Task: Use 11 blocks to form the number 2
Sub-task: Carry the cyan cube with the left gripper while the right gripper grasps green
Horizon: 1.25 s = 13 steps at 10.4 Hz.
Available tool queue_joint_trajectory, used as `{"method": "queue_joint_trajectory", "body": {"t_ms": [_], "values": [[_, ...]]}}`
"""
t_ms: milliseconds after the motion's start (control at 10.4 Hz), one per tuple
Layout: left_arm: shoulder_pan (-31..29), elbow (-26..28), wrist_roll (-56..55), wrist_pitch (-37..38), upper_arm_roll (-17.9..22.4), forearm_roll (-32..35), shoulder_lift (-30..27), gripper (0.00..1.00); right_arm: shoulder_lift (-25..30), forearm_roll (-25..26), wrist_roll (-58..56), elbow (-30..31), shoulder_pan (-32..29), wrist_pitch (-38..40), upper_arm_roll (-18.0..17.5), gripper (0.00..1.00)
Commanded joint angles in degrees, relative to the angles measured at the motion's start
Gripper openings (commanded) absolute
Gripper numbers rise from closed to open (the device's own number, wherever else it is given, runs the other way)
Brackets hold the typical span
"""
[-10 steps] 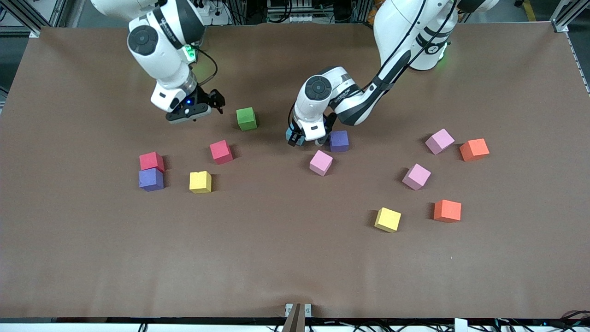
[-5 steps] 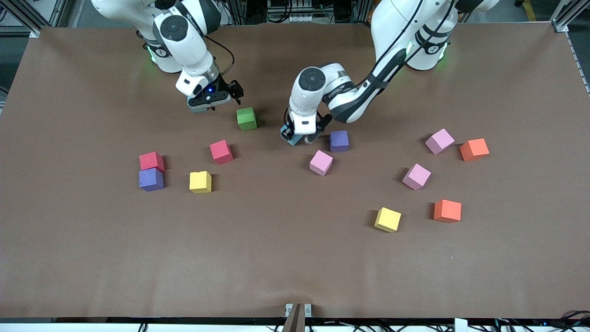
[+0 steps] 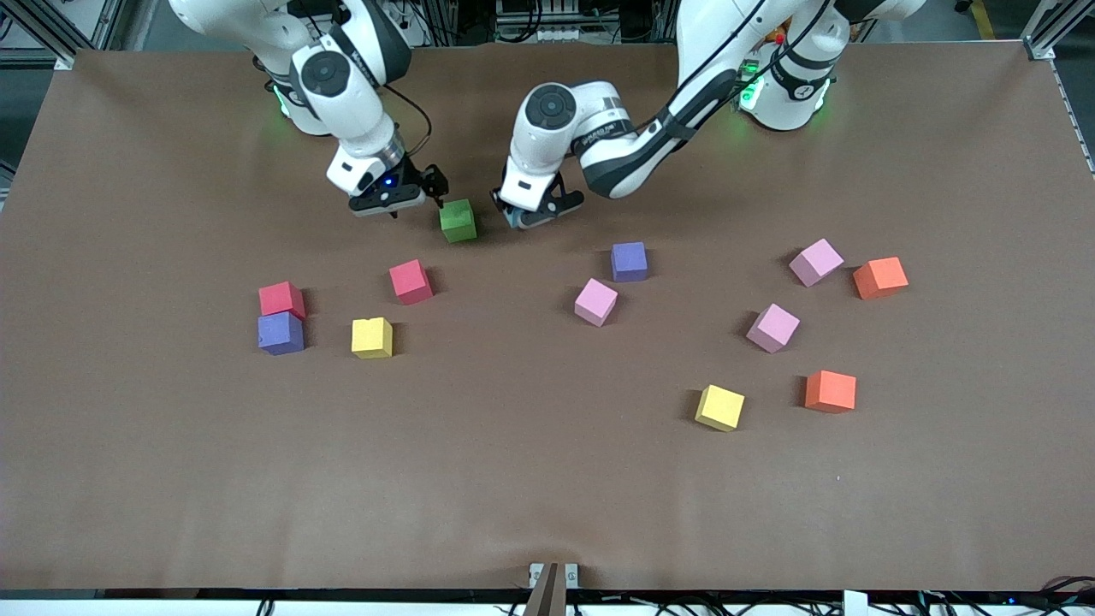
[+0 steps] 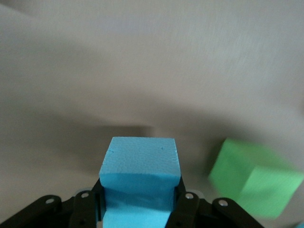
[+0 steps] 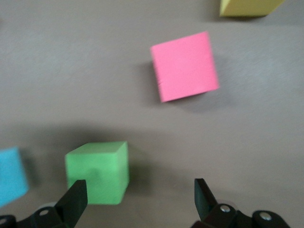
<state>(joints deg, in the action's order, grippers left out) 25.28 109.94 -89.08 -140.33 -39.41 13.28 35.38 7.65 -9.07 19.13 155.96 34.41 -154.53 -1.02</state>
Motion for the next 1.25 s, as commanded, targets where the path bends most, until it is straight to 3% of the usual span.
{"method": "queue_joint_trajectory", "body": {"t_ms": [0, 192, 383, 671, 767, 958, 1150], "values": [[-1.45, 0.54, 9.66, 7.85, -2.68, -0.8, -2.5, 0.17, 0.7, -1.39, -8.55, 0.58, -5.91, 0.36, -0.04, 1.0], [-2.86, 1.67, 26.24, 10.08, -3.48, -4.38, -2.68, 0.17, 1.23, -1.39, -12.18, 0.23, -8.65, 2.38, -0.04, 1.0], [-3.56, 3.17, 33.25, 10.17, -3.48, -5.81, -3.03, 0.17, 1.32, -1.39, -12.1, 0.31, -8.48, 2.47, -0.04, 1.0], [-2.95, 3.17, 32.92, 10.08, -3.48, -6.07, -1.55, 0.18, 2.19, -1.65, -11.58, 0.31, -8.13, 4.05, -0.12, 1.0], [-2.95, 3.0, 32.39, 10.08, -3.48, -9.47, -1.28, 0.18, 2.63, -2.52, -11.49, 0.31, -7.96, 5.01, -0.13, 1.0], [-3.04, 3.0, 31.69, 10.08, -3.39, -11.78, -1.1, 0.18, 2.55, -9.0, -11.4, 0.31, -3.77, 5.2, -0.04, 1.0], [-3.13, 2.74, 28.53, 9.82, -3.13, -12.49, -0.31, 0.18, 2.55, -10.44, -11.4, 0.31, -3.12, 5.11, -0.13, 1.0]]}}
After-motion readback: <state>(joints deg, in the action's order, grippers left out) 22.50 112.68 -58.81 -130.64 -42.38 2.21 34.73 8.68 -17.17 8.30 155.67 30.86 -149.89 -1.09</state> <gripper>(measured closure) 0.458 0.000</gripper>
